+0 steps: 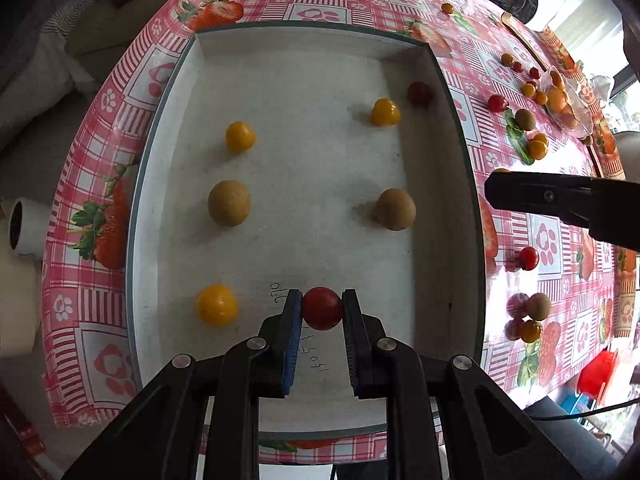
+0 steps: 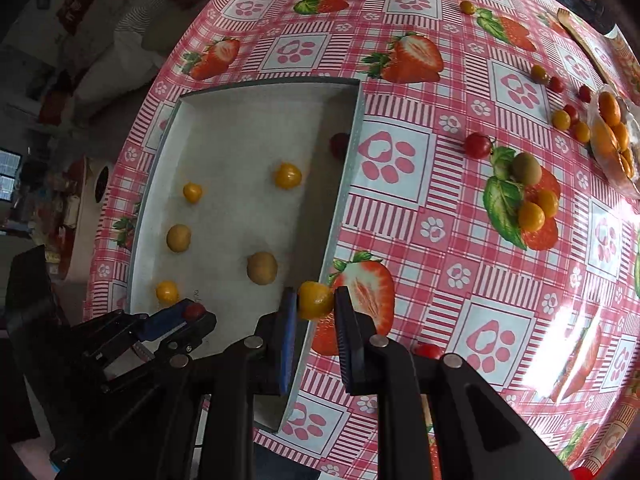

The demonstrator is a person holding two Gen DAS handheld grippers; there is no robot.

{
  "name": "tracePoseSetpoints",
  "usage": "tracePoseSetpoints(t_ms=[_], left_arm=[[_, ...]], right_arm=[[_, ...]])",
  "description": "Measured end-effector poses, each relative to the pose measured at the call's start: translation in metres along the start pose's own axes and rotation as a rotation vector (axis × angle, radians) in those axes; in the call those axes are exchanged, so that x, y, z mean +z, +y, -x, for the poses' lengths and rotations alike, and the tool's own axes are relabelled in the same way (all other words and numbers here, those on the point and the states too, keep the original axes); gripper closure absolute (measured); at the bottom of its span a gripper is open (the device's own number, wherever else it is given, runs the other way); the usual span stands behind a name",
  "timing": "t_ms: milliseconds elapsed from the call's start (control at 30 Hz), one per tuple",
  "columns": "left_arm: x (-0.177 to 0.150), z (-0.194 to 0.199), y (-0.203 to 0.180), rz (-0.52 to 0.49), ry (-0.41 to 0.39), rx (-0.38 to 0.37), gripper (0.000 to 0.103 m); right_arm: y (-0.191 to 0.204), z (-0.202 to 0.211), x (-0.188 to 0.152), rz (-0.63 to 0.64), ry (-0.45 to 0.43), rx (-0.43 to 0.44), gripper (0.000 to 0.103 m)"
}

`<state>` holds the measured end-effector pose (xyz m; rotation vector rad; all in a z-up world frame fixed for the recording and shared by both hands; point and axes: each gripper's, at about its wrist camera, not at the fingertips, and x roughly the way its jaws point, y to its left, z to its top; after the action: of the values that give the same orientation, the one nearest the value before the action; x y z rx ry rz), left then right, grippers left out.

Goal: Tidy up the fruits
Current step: 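Carry both tomatoes over the white tray and open both tools to release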

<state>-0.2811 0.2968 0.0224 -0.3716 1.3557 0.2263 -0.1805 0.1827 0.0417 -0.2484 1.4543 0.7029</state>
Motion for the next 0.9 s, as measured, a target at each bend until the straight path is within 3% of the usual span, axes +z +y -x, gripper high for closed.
tracePoseSetpoints(t_ms=[233,567,800,867,900], left_arm=[[-0.006,-0.012,0.007,0.035,0.000,0.006,0.081],[-0.016,-0.012,0.000,0.018,-0.012,0.015,0.081],[-0.012,-0.008,-0.004,0.006,-0.002,0.041,0.081],[-0.010,-0.007,-0.006,-0.001,0.001,0.054,0.080],[-0.008,-0.006,-0.006,-0.004,0.003,0.056,0.076]], right_arm=[[0.022,-0.029,0.030,0.024,0.043,0.007,0.083],[0.023,-0.069,0.055,0.002,0.096,-0.033,0.082],[0.030,-0.071,0.063,0.038,0.092,-0.051,0.082],[0.032,-0.069,0.067,0.032,0.098,-0.036,0.079],[0.032,-0.068,0.069,0.028,0.094,-0.029,0.072]])
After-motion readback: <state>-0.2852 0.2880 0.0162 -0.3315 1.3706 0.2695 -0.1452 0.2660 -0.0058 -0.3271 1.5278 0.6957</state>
